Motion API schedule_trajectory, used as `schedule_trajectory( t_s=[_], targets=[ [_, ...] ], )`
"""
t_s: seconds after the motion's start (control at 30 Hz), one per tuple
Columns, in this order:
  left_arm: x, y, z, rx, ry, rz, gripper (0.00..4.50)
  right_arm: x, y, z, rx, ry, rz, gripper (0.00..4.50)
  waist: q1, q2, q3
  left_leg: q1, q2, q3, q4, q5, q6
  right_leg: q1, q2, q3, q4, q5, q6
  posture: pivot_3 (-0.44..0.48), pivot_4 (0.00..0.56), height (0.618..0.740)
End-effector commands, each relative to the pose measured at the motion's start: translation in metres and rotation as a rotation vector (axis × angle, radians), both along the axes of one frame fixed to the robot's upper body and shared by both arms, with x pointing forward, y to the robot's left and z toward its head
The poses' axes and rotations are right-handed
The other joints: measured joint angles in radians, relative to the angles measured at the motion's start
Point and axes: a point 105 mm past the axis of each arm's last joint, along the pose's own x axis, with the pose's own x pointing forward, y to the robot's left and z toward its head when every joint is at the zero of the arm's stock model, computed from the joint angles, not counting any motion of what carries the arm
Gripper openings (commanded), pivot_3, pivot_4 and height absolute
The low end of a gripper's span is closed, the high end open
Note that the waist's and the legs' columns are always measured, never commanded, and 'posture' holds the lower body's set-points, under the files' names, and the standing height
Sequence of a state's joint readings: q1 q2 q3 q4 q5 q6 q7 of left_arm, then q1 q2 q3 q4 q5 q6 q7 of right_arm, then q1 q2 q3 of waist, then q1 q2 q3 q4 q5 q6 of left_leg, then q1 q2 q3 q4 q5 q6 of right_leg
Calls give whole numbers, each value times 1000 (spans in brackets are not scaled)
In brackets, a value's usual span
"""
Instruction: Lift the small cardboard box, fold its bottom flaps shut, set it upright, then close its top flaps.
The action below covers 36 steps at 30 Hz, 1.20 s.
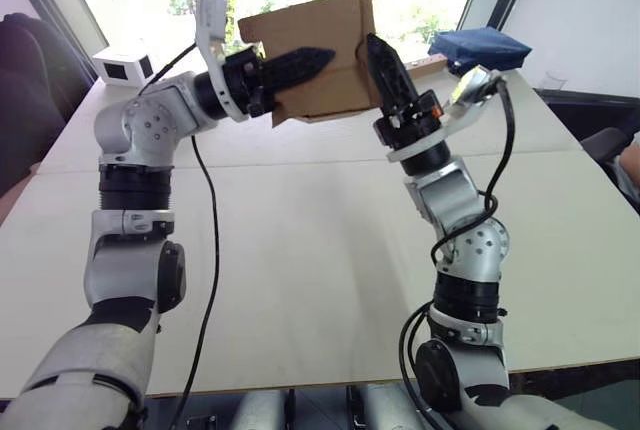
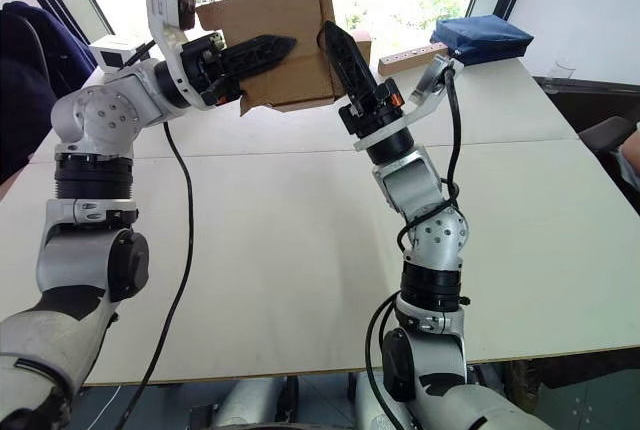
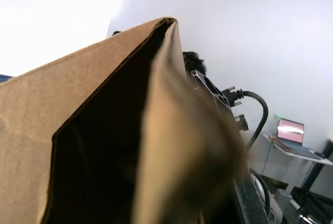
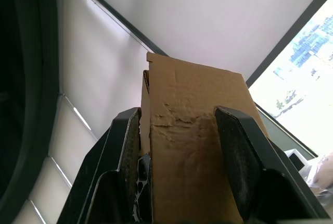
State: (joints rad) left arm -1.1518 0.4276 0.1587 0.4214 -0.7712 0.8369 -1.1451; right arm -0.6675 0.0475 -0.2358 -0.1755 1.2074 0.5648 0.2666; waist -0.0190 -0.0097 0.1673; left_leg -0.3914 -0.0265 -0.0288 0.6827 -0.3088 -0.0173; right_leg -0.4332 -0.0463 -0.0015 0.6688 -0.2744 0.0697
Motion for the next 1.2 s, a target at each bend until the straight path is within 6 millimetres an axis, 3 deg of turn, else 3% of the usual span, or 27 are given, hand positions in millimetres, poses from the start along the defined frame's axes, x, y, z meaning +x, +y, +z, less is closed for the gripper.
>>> schedule_trajectory(
  t_s=[0.03,0.53,0.9,1.2],
  targets=[
    [-5,-2,16,-28,-51,-9,0,-19,24,10,-59,-78,73,2311,0,0,0,0,0,0,0,0,0,0,0,0,0,0,0,0,150,740],
    [-14,-4,12,-25,-47,-53,0,-9,15,13,15,-49,28,2311,0,0,0,0,0,0,0,0,0,0,0,0,0,0,0,0,150,740],
    [-11,4,14,-28,-52,-20,0,-9,-7,16,31,-60,-24,2311,0,0,0,0,0,0,0,0,0,0,0,0,0,0,0,0,150,740],
    [-11,4,14,-32,-45,-20,0,-11,-13,14,108,-9,-2,2311,0,0,0,0,0,0,0,0,0,0,0,0,0,0,0,0,150,740]
  ],
)
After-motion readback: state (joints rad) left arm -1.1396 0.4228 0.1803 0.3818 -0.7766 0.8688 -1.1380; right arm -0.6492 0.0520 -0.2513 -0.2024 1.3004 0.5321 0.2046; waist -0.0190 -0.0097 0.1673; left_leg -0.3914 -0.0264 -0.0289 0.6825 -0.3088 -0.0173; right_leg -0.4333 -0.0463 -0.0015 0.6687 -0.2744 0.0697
